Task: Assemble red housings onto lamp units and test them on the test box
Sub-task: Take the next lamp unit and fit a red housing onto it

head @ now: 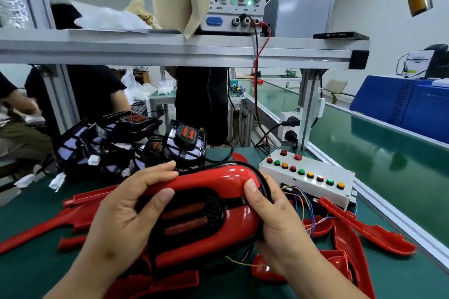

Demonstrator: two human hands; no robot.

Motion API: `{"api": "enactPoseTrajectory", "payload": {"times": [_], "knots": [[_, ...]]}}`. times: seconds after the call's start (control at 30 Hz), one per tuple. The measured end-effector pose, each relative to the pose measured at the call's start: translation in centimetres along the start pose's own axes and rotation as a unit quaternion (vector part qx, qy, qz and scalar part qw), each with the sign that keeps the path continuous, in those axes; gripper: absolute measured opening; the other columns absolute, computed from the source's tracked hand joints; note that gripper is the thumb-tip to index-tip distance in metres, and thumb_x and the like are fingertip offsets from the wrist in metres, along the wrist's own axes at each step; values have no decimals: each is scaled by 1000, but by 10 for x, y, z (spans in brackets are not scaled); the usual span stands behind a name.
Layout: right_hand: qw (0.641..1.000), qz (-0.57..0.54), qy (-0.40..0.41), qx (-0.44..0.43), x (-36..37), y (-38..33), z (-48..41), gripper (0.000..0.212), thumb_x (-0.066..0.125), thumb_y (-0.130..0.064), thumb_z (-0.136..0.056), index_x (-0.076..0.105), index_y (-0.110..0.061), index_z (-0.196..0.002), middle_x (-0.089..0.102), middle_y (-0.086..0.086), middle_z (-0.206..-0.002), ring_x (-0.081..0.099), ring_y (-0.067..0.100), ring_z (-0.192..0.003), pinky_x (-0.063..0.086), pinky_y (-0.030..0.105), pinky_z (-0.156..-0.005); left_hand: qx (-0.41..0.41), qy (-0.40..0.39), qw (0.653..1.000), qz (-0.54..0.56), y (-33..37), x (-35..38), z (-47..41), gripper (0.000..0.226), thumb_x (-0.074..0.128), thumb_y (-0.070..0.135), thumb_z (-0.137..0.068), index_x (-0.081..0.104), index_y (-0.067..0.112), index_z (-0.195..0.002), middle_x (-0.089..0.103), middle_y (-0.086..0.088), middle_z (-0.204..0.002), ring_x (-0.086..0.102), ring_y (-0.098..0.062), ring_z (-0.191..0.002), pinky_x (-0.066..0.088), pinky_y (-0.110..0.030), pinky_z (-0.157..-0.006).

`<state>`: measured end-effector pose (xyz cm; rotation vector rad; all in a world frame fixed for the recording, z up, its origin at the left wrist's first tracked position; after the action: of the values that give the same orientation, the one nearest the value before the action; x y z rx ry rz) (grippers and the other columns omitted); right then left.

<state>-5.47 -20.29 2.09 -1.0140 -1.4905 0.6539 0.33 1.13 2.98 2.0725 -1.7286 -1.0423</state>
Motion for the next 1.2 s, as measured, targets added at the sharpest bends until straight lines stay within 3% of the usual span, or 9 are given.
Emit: {"api": "enactPoseTrajectory", "payload": {"times": [0.17, 0.33, 0.5, 0.6, 0.7, 0.77, 0.93, 1.07, 1.2], "knots": [[1000, -6, 10, 8, -1, 3, -1, 39, 73, -30, -73, 66, -16, -109, 72, 19, -104, 70, 29, -83, 61, 39, -69, 50, 13, 996, -70, 6, 5, 2, 21, 56, 41, -87, 64, 43, -106, 57, 34, -124, 47, 15, -122, 30, 2, -98], [1000, -5, -2, 16, 0, 2, 0, 42, 84, -25, -70, 66, -17, -107, 72, 16, -100, 71, 29, -82, 61, 41, -68, 5, 20, 1000, 11, 3, 4, 4, 24, 59, 46, -81, 67, 45, -104, 62, 23, -121, 54, 2, -121, 41, -13, -99], [999, -14, 12, 37, 0, 0, 2, 65, 83, -25, -59, 61, -10, -118, 69, 22, -111, 67, 38, -96, 54, 55, -83, -51, 6, 994, 96, 4, 8, 7, 23, 61, 49, -74, 70, 45, -95, 58, 19, -127, 52, -2, -124, 39, -26, -99], [999, -8, 29, 43, 1, -3, 2, 64, 76, -40, -63, 64, -8, -118, 69, 23, -112, 67, 42, -101, 56, 56, -83, -31, -26, 998, 48, 7, 9, 7, 25, 59, 53, -77, 67, 49, -100, 53, 21, -129, 49, -2, -126, 40, -19, -95], [998, -19, 44, 43, 2, -3, 1, 62, 76, -39, -63, 65, -7, -115, 70, 23, -109, 69, 38, -94, 58, 52, -79, -23, -33, 999, 22, 9, 11, 5, 28, 62, 56, -75, 66, 51, -102, 47, 26, -128, 48, 4, -123, 39, 0, -88], [998, -27, 45, 45, 3, -2, 1, 61, 81, -39, -62, 67, -7, -112, 70, 24, -108, 69, 37, -92, 59, 50, -75, -15, -15, 1000, 19, 8, 11, 5, 26, 62, 53, -76, 67, 49, -102, 48, 26, -124, 49, 5, -120, 36, 2, -89], [997, -35, 51, 55, 4, -2, 0, 100, 96, -52, -31, 67, -2, -113, 69, 26, -108, 67, 42, -96, 58, 52, -79, 19, 4, 1000, 5, 8, 13, 5, 25, 60, 47, -83, 65, 42, -106, 51, 21, -123, 51, -2, -122, 35, -2, -95], [999, -15, 25, 44, 4, -2, 0, 88, 95, -46, -42, 66, -4, -115, 70, 24, -106, 69, 38, -92, 59, 49, -77, 29, 27, 999, -7, 7, 14, 4, 25, 59, 43, -84, 65, 41, -108, 52, 22, -119, 52, -2, -119, 36, -3, -95], [999, -13, 8, 39, 2, -3, 1, 50, 85, -24, -59, 71, -10, -106, 73, 20, -99, 72, 32, -81, 59, 39, -63, 49, 57, 997, -22, 9, 15, 4, 20, 60, 38, -85, 66, 40, -105, 55, 21, -113, 54, -2, -114, 38, -4, -94]]}}
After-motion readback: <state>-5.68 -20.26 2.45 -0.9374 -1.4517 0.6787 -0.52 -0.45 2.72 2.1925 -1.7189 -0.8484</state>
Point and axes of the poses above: each hand's wrist, its own z-axis away from the middle knuckle, its own x-axis out of the palm, y = z × x, the point moved 1 cm from there along -z, towards the middle knuckle
